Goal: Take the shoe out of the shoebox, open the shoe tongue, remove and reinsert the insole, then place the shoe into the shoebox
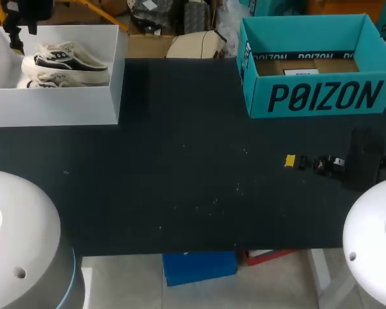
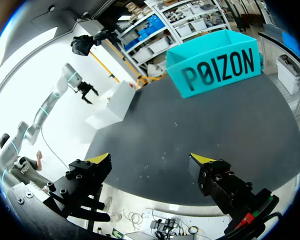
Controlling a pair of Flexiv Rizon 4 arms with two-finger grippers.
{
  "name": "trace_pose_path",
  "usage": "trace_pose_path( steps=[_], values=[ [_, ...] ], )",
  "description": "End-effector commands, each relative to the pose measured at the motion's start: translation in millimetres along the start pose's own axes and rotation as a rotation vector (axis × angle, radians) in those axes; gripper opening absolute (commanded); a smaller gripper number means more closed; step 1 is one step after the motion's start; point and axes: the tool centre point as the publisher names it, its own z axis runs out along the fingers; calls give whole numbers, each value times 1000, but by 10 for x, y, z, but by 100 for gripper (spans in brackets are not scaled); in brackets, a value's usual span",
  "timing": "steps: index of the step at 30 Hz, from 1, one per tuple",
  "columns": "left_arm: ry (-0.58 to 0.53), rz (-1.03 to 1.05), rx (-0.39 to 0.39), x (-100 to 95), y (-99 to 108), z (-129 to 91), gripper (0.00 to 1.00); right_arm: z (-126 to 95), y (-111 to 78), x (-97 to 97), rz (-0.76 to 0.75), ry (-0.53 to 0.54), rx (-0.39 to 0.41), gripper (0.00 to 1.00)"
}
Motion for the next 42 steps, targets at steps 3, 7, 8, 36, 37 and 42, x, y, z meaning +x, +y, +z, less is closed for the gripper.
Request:
trace_pose_path(
  steps=[3, 7, 8, 36, 37, 42],
  values=[
    [-3, 5, -1, -141, -41, 161, 100, -7, 21, -11, 4, 3, 12, 100],
    [-7, 37, 2, -188, -131, 204, 100, -7, 21, -11, 4, 3, 12, 100],
    [-7, 42, -1, -202, -147, 229, 100, -7, 21, -11, 4, 3, 12, 100],
    [-9, 160, 51, -667, -419, 835, 66, -7, 21, -11, 4, 3, 12, 100],
    [0, 162, 47, -683, -433, 847, 65, -7, 21, -11, 4, 3, 12, 100],
    [35, 172, 49, -686, -492, 900, 47, -7, 21, -11, 4, 3, 12, 100]
  ],
)
